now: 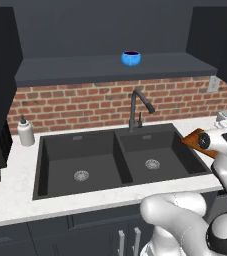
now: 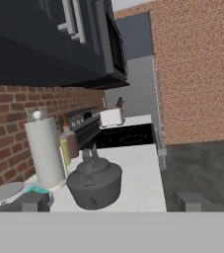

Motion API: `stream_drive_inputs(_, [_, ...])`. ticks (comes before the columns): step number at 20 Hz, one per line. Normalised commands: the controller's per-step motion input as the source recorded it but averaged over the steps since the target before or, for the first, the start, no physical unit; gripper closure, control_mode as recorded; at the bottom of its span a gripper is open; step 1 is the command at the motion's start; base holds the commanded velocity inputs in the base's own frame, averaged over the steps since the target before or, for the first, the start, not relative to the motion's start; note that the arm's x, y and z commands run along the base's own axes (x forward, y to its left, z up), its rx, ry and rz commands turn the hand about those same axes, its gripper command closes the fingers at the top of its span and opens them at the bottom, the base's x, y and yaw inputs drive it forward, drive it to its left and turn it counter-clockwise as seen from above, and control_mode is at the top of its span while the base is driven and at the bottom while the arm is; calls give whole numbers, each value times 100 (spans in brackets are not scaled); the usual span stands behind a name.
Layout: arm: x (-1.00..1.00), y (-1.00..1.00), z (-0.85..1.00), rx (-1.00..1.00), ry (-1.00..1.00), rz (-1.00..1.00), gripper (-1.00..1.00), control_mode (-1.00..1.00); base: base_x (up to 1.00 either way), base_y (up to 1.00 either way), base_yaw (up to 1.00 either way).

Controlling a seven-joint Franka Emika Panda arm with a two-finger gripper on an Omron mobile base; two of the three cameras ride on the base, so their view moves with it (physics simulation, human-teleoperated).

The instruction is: Pick the kettle from the counter and place it on the tray. Then pick the mug from the cabinet and place it on the tray. Then close the cabinet doors.

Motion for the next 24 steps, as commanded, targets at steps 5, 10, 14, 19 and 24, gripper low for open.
stream_drive_inputs(5, [26, -42, -10, 0, 0, -6, -100, -100, 0, 0, 0])
stream_drive_inputs(10, [10, -44, -6, 0, -1, -5, -100, -100, 0, 0, 0])
stream_drive_inputs(14, [0, -39, -7, 0, -3, -6, -100, -100, 0, 0, 0])
stream_drive_inputs(19, [0, -39, -10, -1, -4, -5, -100, -100, 0, 0, 0])
stream_drive_inputs(24, [2, -34, -9, -5, -1, -1, -100, -100, 0, 0, 0])
